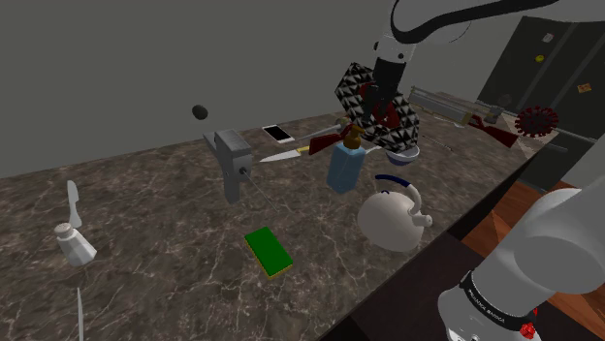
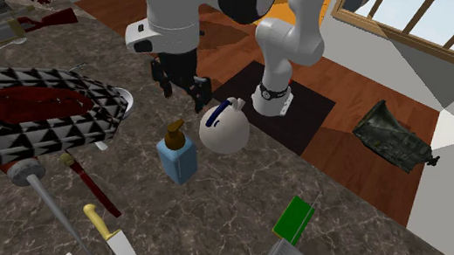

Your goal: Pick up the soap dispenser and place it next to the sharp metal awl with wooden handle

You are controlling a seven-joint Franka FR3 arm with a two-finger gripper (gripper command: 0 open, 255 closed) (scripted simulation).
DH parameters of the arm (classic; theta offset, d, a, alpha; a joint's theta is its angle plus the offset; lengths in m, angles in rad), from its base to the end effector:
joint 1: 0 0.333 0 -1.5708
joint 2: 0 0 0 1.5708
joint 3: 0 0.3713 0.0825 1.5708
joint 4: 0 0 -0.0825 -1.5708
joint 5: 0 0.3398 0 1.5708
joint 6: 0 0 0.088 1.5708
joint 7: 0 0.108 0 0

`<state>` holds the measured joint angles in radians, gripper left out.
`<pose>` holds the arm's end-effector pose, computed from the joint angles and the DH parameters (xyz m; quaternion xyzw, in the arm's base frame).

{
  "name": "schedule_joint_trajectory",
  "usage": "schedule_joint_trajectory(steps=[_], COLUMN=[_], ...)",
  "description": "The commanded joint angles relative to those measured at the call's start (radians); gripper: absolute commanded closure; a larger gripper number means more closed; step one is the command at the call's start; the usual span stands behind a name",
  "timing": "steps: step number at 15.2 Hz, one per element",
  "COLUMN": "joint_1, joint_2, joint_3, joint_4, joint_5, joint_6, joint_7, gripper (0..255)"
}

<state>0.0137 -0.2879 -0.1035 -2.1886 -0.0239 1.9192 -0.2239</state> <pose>0.4100 -0.0440 0.5733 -0.9973 -0.0730 -0.0090 0.0020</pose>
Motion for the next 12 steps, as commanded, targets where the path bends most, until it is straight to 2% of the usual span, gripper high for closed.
schedule_joint_trajectory(steps=[1,3,12], joint_1=[0.005,0.006,0.006], joint_2=[0.068,0.122,0.153], joint_3=[0.0,-0.002,-0.004], joint_4=[0.025,0.052,-0.019], joint_5=[0.004,0.007,0.01], joint_6=[0.041,0.066,0.168], joint_7=[-0.008,-0.018,-0.02], gripper=[0,0,0])
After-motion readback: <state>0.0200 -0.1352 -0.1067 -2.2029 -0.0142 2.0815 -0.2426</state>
